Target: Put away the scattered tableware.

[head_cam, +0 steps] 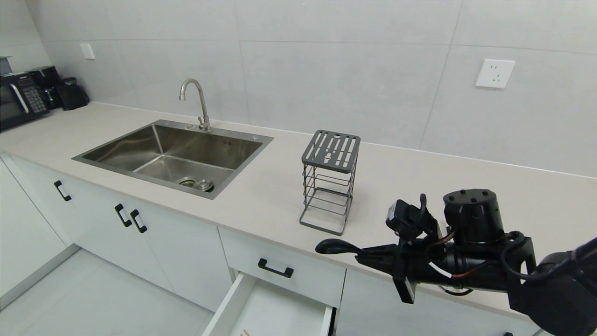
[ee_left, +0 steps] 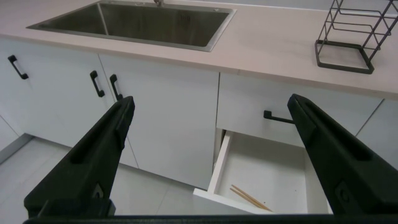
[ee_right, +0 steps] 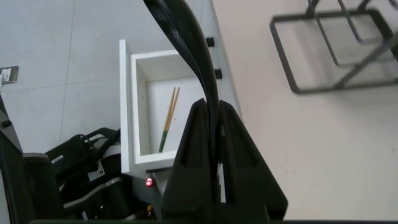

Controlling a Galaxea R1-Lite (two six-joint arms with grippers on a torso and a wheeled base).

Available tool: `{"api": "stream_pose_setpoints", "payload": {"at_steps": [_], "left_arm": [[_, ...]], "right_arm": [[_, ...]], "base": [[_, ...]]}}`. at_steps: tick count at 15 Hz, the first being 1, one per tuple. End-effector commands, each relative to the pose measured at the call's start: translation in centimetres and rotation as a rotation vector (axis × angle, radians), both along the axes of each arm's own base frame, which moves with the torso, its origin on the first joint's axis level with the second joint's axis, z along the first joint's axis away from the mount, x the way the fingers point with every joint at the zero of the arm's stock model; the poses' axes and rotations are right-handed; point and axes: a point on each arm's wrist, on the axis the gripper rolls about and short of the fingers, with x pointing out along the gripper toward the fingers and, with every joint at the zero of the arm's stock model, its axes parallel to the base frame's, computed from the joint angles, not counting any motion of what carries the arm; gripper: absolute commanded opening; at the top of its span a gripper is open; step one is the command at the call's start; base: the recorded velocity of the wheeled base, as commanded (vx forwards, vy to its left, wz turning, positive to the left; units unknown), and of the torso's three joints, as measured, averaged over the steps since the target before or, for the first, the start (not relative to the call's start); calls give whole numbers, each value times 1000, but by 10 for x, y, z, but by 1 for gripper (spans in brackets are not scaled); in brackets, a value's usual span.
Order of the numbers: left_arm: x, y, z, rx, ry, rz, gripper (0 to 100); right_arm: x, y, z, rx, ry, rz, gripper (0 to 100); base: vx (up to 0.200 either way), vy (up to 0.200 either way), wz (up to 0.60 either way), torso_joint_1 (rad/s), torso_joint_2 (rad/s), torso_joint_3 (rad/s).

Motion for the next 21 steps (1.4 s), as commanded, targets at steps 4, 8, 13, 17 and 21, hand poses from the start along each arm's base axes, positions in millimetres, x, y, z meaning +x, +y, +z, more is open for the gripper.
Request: {"api": "stream_pose_setpoints", "payload": {"at_steps": [4, 8, 13, 17, 21], "left_arm": [[0, 0, 0, 0, 0, -1, 100], [0, 0, 0, 0, 0, -1, 100], [0, 0, 0, 0, 0, -1, 100], [0, 0, 0, 0, 0, -1, 100], [0, 0, 0, 0, 0, -1, 100]], "right_arm": [[3, 33, 24, 63, -101, 87, 0], [-32, 69, 25, 83, -68, 193, 0], [-51, 85, 21, 113, -14, 177, 0], [-51, 113, 2, 102, -27, 146, 0], [-31, 166, -7, 134, -22, -6, 0]], "base": [[0, 0, 0, 0, 0, 0], [0, 0, 0, 0, 0, 0], [0, 0, 0, 0, 0, 0], [0, 0, 0, 0, 0, 0], [0, 0, 0, 0, 0, 0]]}}
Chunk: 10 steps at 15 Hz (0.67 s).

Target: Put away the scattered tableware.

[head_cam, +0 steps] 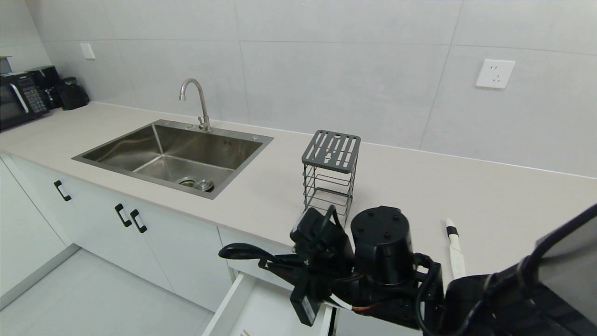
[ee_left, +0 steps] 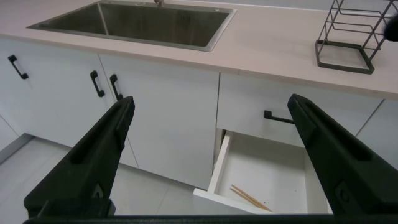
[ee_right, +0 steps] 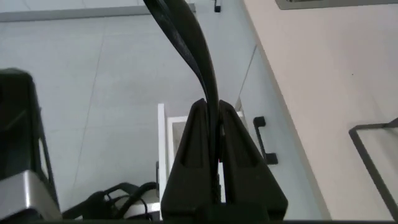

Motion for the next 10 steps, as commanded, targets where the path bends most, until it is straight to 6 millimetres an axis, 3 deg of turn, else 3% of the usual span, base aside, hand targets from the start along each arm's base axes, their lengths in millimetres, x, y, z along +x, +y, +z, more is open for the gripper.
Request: {"api": "stream_pose_setpoints", "payload": {"at_steps": [1, 6, 10], "left_arm": [[0, 0, 0, 0, 0, -1, 100], [0, 0, 0, 0, 0, -1, 100], [0, 0, 0, 0, 0, 1, 100]], "right_arm": [[7, 31, -18, -25, 83, -32, 0], [1, 37, -40, -323, 256, -74, 0], [4, 42, -40, -247, 223, -76, 0]], "base": [[0, 0, 0, 0, 0, 0], [0, 0, 0, 0, 0, 0], [0, 0, 0, 0, 0, 0]]}}
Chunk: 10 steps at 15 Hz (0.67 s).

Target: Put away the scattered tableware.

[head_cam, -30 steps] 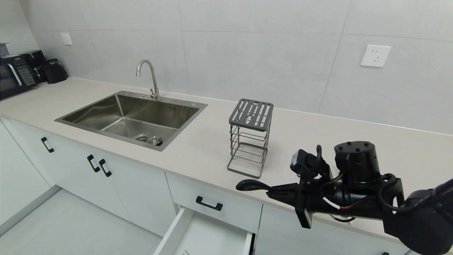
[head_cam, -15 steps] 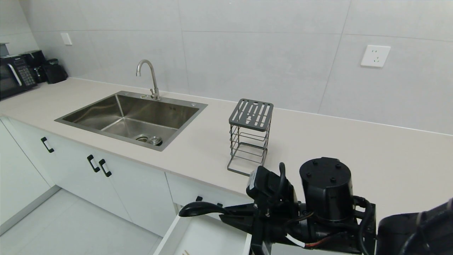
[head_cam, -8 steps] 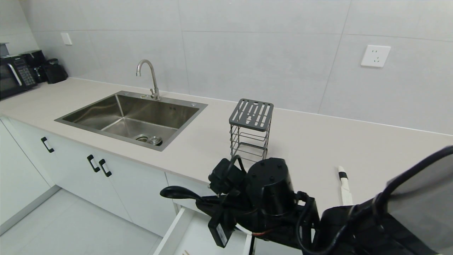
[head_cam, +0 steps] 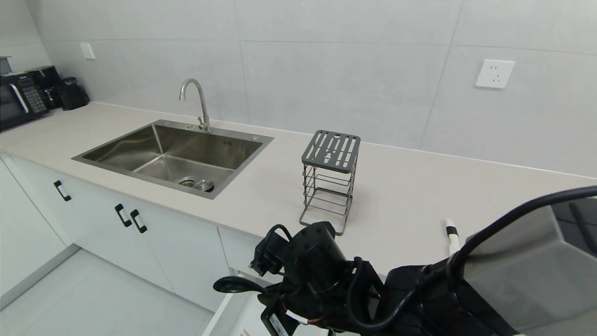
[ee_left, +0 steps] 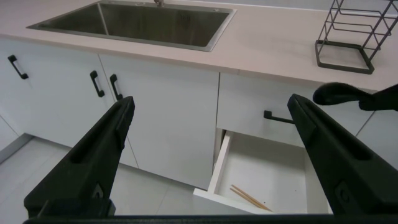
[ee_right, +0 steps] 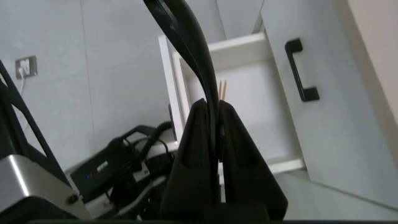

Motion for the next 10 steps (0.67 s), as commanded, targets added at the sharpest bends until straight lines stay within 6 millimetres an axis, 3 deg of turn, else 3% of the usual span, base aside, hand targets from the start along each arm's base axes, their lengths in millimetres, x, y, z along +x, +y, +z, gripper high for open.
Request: {"api": "stream_pose_setpoints", "payload": {"at_steps": [1, 8, 10], "left_arm": [[0, 0, 0, 0, 0, -1, 100], [0, 0, 0, 0, 0, 1, 100], [0, 0, 0, 0, 0, -1, 100]], "right_arm": [[0, 0, -8, 0, 7, -5, 0], [-14, -8, -29, -91, 22, 43, 0], [-14, -8, -28, -94, 9, 54, 0]], "base": [[0, 0, 0, 0, 0, 0], [0, 0, 0, 0, 0, 0], [0, 0, 0, -129, 254, 127]]}}
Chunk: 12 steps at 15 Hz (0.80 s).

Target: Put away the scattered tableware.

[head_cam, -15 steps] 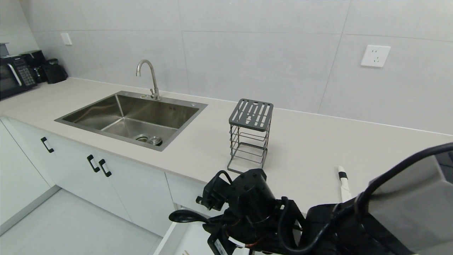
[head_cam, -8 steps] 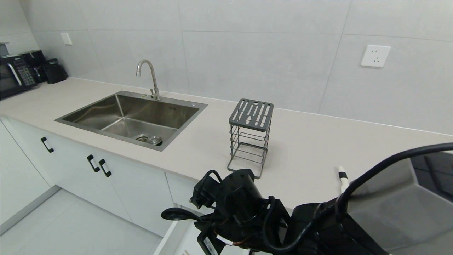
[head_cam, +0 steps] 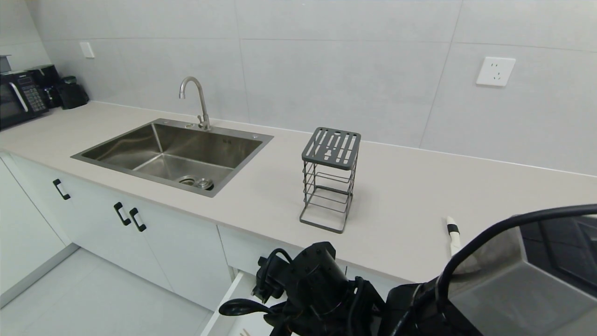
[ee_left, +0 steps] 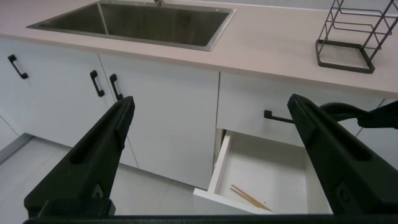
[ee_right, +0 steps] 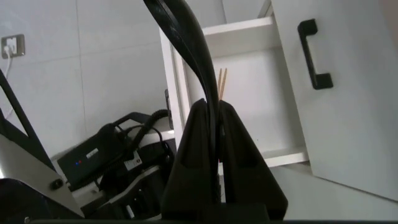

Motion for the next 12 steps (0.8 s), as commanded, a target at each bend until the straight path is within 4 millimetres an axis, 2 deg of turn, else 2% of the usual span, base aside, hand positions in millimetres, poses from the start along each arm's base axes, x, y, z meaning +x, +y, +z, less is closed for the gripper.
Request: {"api": "stream_pose_setpoints", "payload": {"at_steps": [1, 5, 12], "left_arm": [[0, 0, 0, 0, 0, 0, 100], [0, 0, 0, 0, 0, 0, 100], [0, 0, 0, 0, 0, 0, 100]], "right_arm": [[0, 0, -2, -6, 0, -1, 0], [1, 1, -1, -19, -28, -35, 0], [7, 10, -9, -13, -27, -37, 0]], "base": [[0, 0, 0, -232, 466, 217], [0, 0, 0, -170, 347, 170], [0, 0, 0, -262, 518, 251]]}}
